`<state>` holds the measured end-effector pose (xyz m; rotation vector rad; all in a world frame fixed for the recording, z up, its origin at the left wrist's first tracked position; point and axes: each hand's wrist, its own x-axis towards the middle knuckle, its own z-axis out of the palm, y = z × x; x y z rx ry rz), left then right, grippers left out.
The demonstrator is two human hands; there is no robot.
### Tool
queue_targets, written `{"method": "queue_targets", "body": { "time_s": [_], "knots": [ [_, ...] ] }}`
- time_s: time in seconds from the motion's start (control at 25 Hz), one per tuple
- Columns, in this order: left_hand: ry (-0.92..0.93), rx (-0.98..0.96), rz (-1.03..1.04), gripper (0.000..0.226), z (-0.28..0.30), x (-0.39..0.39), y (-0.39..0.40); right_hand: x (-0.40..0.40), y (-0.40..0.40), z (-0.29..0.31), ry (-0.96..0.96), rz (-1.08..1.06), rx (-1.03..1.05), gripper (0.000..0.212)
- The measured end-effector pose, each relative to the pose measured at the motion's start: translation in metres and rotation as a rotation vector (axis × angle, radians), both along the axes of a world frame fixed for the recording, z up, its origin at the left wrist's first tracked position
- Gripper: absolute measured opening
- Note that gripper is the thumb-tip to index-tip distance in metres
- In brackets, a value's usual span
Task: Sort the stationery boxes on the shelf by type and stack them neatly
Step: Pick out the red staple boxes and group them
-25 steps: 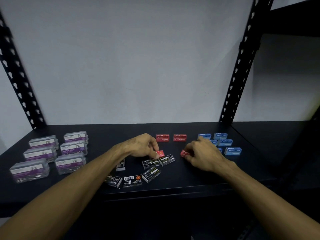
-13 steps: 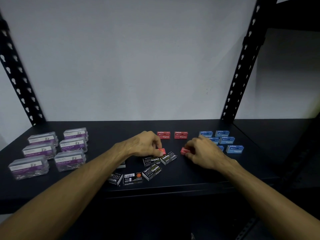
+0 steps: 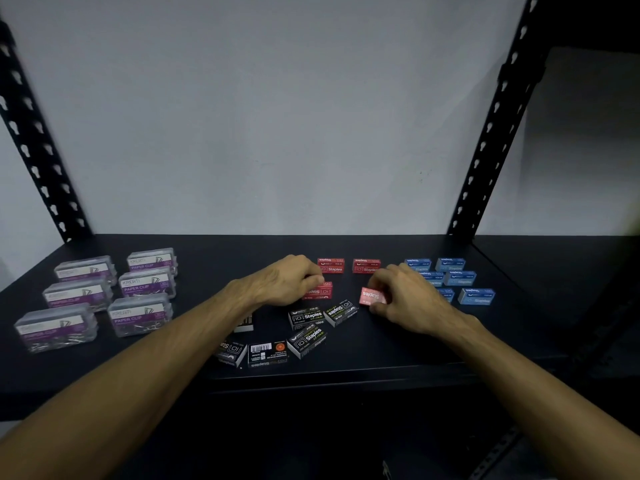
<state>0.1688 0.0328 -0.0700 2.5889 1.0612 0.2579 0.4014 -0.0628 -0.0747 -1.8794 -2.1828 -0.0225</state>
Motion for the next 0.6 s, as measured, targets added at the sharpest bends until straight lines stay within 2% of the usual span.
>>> {"method": "queue_targets", "body": {
  "time_s": [0.28,0.36,0.44,0.6],
  "knots": [
    [-0.074,-0.119,0.055,0.035,0.0019,-0.0019,0.0032,0.0014,-0.0043,0.0068,0.060,-0.021,-0.055,0.032],
    [-0.082,-0.138,0.051,0.028,0.0018,-0.0018,0.0031,0.0014,-0.0049,0.0074,0.077,-0.013,-0.075,0.032],
    [-0.058,-0.119,0.034,0.021,0.0012,-0.0009,0.0024,0.0016,-0.0056,0.0070,0.083,-0.010,-0.092,0.032],
    [0.002,-0.072,0.019,0.022,-0.0012,0.0047,0.0021,0.0025,-0.0068,0.0088,0.055,-0.052,-0.114,0.036]
  ]
}}
